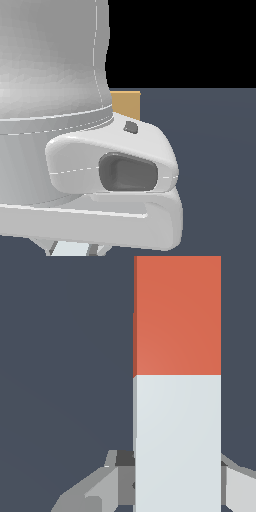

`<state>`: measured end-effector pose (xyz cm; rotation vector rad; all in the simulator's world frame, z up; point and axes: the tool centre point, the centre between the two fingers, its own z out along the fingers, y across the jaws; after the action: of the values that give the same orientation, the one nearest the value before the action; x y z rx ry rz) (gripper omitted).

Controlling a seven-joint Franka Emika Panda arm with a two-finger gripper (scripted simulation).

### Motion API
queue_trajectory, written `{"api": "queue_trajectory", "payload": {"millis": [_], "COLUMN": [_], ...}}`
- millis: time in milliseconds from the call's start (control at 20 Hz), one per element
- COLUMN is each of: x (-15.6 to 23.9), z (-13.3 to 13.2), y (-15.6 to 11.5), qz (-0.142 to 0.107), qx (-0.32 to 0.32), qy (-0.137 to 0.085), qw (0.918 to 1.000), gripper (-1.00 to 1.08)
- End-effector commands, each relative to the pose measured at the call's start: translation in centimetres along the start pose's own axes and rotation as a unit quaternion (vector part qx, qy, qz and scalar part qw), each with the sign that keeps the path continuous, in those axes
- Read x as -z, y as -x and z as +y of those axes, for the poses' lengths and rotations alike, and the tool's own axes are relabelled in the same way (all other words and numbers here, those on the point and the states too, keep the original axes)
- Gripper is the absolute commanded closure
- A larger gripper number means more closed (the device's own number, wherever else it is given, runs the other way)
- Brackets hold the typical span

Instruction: Insert the peg into the horizontal hole in a box.

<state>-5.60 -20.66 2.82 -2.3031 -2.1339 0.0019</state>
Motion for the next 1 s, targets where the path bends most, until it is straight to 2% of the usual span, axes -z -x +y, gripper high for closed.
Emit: {"api": "queue_trajectory", "payload": {"millis": [0, 550, 950], "x": [0.5, 2.3, 3.2], "z": [-0.2, -1.1, -1.3], "y": [-3.1, -16.8, -22.8], "qz": [0.0, 0.0, 0.0], "qx": [0.002, 0.005, 0.006], "qy": [0.001, 0.001, 0.001], "qw": [1.0, 1.0, 1.0], "gripper": [1.08, 1.08, 1.08]}}
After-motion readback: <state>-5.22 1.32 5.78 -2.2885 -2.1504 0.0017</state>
